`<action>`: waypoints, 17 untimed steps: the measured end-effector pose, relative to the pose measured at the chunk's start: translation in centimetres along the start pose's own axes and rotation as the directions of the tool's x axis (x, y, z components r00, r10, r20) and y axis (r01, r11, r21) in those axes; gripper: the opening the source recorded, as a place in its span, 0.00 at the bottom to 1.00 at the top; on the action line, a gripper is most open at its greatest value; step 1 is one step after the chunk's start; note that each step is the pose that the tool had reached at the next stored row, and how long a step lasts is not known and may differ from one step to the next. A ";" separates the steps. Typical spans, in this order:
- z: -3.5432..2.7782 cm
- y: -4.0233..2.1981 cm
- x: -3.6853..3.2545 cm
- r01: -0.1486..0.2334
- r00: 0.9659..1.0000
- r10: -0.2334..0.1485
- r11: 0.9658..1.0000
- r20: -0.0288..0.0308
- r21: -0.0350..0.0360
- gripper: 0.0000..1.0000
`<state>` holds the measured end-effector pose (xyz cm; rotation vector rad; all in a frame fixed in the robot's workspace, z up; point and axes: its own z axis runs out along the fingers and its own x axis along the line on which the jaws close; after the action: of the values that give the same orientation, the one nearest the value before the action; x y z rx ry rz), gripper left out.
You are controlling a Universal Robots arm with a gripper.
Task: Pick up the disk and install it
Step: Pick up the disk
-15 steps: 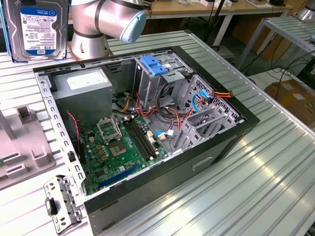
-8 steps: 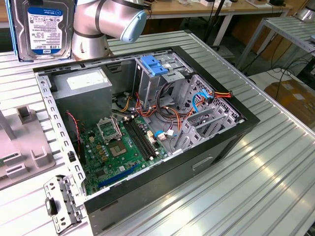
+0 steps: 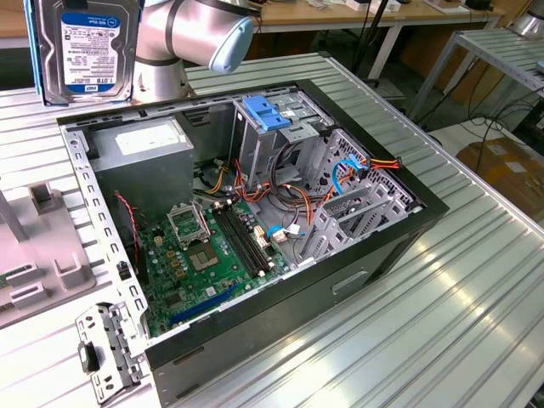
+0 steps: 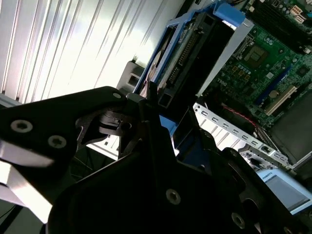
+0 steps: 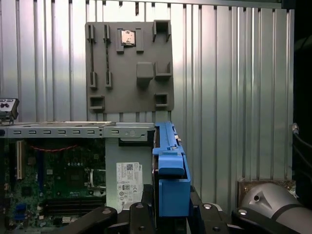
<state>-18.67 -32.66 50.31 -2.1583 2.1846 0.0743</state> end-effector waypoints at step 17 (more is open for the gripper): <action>-0.06 -2.03 1.52 0.000 1.000 0.000 1.000 0.000 -0.001 0.37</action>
<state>-16.66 -34.21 50.28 -2.1587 2.1853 0.0757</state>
